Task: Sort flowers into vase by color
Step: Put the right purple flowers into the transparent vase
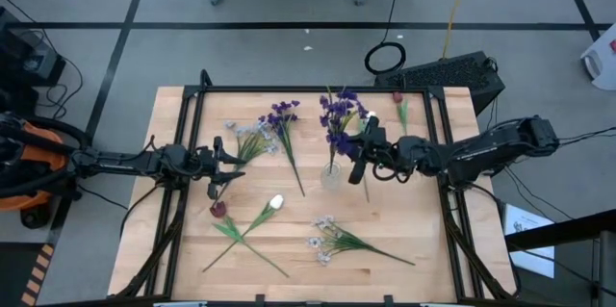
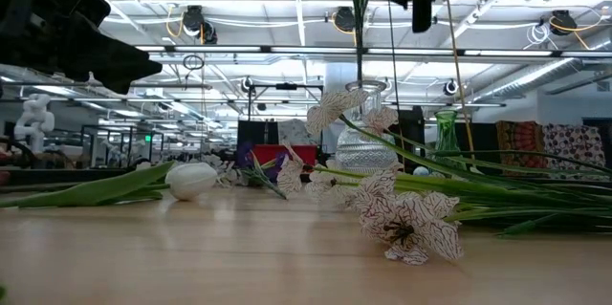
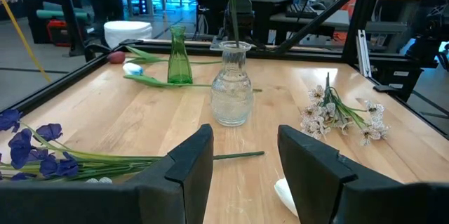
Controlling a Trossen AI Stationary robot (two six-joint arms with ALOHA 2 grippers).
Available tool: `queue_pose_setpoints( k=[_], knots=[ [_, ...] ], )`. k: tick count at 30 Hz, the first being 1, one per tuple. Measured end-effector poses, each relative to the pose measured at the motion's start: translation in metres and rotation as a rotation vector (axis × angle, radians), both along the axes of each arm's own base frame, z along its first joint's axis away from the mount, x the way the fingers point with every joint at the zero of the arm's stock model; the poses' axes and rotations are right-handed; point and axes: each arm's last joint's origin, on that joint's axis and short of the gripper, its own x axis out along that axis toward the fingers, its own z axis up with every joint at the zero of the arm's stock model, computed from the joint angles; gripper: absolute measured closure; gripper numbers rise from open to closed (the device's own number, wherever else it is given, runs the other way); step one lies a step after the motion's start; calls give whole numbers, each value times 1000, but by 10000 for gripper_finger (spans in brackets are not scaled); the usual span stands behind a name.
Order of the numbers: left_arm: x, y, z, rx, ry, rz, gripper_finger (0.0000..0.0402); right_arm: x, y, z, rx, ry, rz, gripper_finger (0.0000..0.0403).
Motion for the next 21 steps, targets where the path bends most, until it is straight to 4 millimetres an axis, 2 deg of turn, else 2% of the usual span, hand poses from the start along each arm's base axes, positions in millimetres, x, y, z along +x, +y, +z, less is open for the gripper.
queue_pose_setpoints(
  k=[6,12,16,21],
  knots=[
    [0,0,0,0,0,0,235,-3,-1,-36,46,45,0,402],
    [0,0,0,0,0,0,235,8,0,-60,89,116,-3,385],
    [0,0,0,0,0,0,235,7,1,-61,88,137,0,351],
    [0,0,0,0,0,0,235,-6,1,-48,87,181,76,288]
  ],
)
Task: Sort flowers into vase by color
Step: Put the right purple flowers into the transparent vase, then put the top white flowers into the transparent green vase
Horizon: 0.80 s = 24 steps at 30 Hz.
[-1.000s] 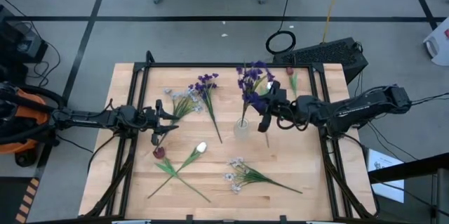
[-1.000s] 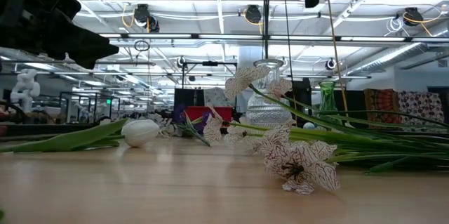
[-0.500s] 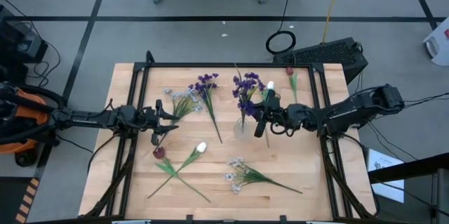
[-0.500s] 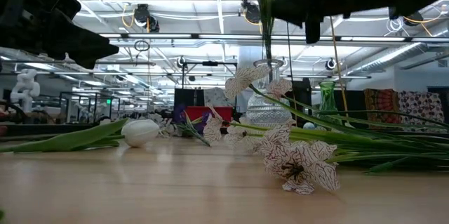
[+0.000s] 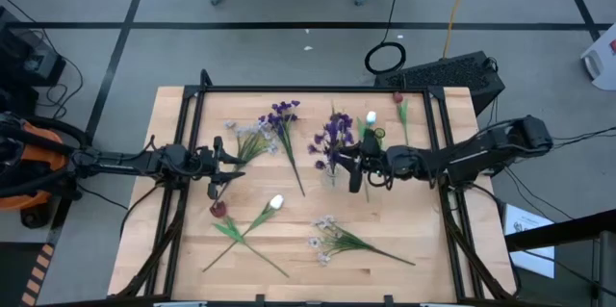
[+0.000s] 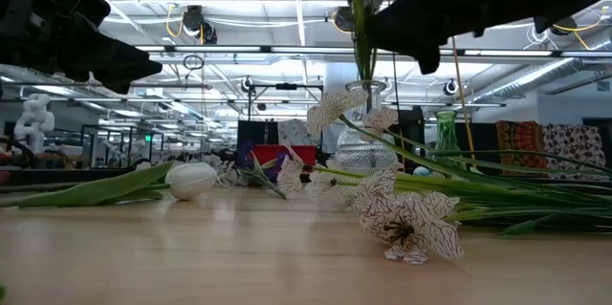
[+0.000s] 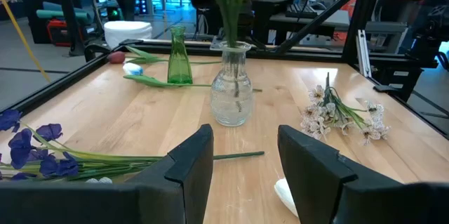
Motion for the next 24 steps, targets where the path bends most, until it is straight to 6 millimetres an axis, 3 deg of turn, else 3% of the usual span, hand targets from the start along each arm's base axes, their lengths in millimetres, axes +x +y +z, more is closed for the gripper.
queue_pose_setpoints(
  k=[7,13,19,24],
  knots=[
    [0,0,0,0,0,0,235,-25,-1,11,19,108,47,200],
    [0,0,0,0,0,0,235,-45,-3,24,8,129,54,162],
    [0,0,0,0,1,0,235,-66,-5,26,43,210,61,168],
    [0,0,0,0,0,0,235,-77,-6,28,227,383,-16,211]
  ],
)
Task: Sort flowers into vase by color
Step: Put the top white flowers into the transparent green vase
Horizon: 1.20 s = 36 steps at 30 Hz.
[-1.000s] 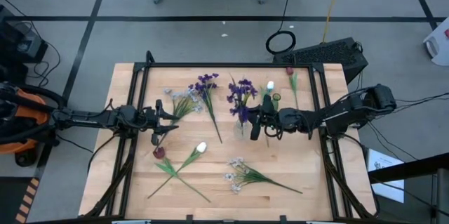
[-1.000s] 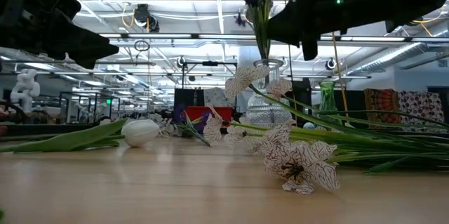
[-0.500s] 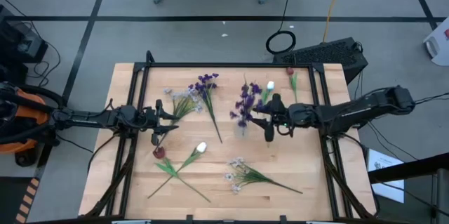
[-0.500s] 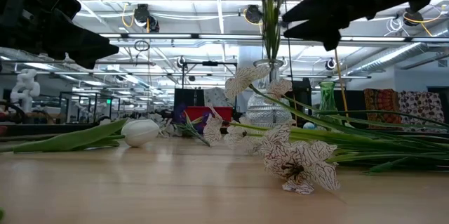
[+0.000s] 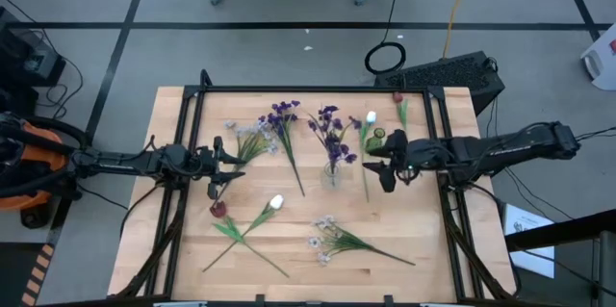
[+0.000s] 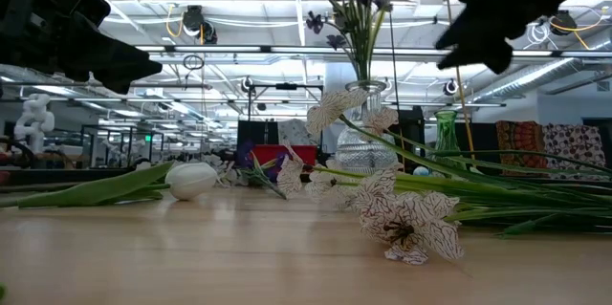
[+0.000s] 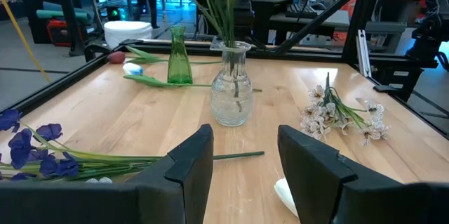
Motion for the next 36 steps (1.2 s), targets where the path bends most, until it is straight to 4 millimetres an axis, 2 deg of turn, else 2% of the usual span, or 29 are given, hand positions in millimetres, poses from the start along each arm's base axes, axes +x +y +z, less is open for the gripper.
queue_pose_setpoints(
  k=[3,7,9,13,19,23,28,31,36],
  knots=[
    [0,0,0,0,0,0,235,-6,0,3,102,118,-77,264],
    [0,0,0,0,0,0,235,-14,0,4,226,220,-162,365],
    [0,0,0,0,0,0,235,-19,2,1,295,262,-210,392],
    [0,0,0,0,0,0,235,-25,10,-8,423,341,-342,392],
    [0,0,1,-15,-7,0,235,-23,30,-21,553,434,-450,400],
    [0,0,4,-226,-36,14,235,-17,45,-29,603,460,-495,402],
    [0,4,8,-522,-68,180,235,-12,57,-38,618,489,-519,402],
    [1,5,29,-566,-127,227,235,-12,60,-41,608,505,-522,402],
    [7,8,80,-525,-162,319,238,-12,60,-41,580,514,-507,402]
  ],
)
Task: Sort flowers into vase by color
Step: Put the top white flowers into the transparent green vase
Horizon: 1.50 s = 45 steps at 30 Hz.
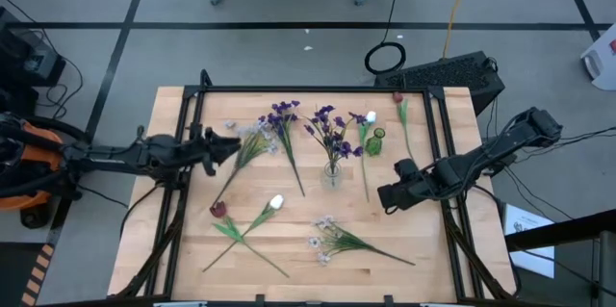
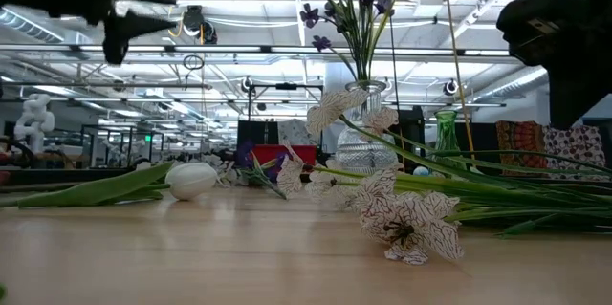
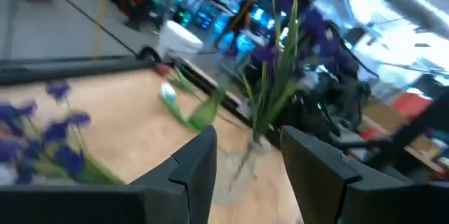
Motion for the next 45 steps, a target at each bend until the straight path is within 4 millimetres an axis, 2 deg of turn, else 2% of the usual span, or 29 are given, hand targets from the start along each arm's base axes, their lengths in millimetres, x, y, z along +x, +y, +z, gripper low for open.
queue_pose_setpoints(
  k=[4,7,10,13,16,20,28,35,40,45],
  knots=[
    [16,1,31,12,229,72,238,-3,-1,-1,-20,25,21,402],
    [38,2,47,-36,379,132,238,-4,-2,-1,-37,45,47,402],
    [58,5,53,-110,556,227,238,-4,-2,-1,-50,49,81,403],
    [72,11,50,-145,777,293,238,-4,-2,-1,-62,52,115,403],
    [83,17,35,-203,976,338,238,-4,-2,-1,-77,55,156,403],
    [96,24,13,-271,1138,338,238,-4,-2,-1,-89,57,191,403],
    [117,24,-24,-374,1349,254,238,-4,-2,-1,-98,56,220,403],
    [110,25,-45,-390,1533,278,221,-4,-2,-1,-100,55,228,403],
    [103,24,-66,-471,1524,226,203,-4,-2,-1,-100,55,228,403],
    [96,23,-86,-479,1498,214,200,-4,-2,-1,-99,54,228,403]
  ],
)
